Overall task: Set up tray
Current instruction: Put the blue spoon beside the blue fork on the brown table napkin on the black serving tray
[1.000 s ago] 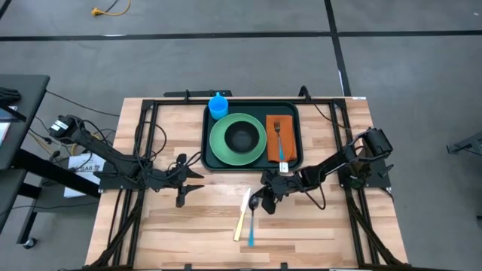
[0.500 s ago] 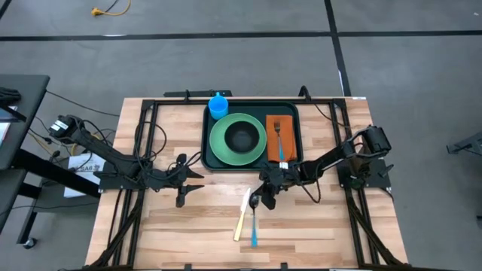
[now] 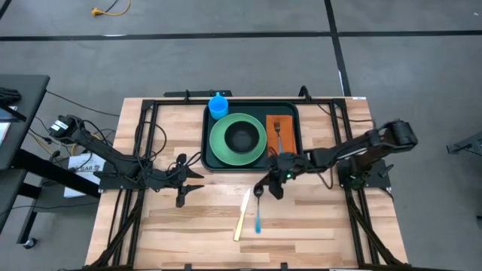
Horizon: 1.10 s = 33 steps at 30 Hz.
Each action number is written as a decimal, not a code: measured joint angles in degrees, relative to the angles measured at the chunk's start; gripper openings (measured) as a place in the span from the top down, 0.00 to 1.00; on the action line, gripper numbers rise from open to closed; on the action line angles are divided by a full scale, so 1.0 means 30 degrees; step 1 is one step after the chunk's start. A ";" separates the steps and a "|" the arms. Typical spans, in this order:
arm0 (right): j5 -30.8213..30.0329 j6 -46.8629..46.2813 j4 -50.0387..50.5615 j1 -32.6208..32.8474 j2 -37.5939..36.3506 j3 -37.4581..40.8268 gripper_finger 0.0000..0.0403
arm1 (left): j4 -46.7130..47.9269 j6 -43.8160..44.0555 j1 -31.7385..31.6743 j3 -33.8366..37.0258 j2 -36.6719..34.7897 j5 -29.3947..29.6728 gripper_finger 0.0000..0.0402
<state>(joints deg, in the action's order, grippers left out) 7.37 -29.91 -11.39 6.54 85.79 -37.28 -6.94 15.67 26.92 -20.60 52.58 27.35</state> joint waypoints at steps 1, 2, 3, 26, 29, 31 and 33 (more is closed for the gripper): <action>0.0001 0.0015 0.0479 -0.0151 -0.0520 0.0000 1.00 | 0.0000 -0.0002 0.0000 0.0000 0.0000 0.0000 0.65; -0.0005 0.0015 0.1067 -0.0303 -0.1026 0.0000 1.00 | -0.0006 0.0004 0.0000 0.0000 0.0000 0.0000 0.65; -0.0014 0.0015 0.1609 -0.0481 -0.1518 0.0000 1.00 | -0.0001 0.0004 0.0001 0.0000 0.0000 0.0000 0.65; 0.3109 0.4770 0.9839 -0.7356 -0.3837 -0.2262 1.00 | -0.0073 0.0310 0.0000 0.0000 0.0000 0.0000 0.65; 0.3645 0.5811 1.1580 -0.8562 -0.3837 -0.3195 1.00 | -0.0066 0.0353 0.0007 0.0000 0.0000 0.0000 0.65; 0.3969 0.6560 1.2443 -0.9376 -0.3834 -0.3741 1.00 | -0.0066 0.0361 0.0000 0.0000 0.0000 0.0000 0.65; 0.4505 0.7348 1.3063 -1.0224 -0.3837 -0.4222 1.00 | -0.0066 0.0361 0.0007 0.0000 0.0000 0.0000 0.65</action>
<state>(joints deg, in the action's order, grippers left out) 20.89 -7.87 27.80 -24.13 74.28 -49.94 -7.14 16.75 26.94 -20.60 52.58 27.35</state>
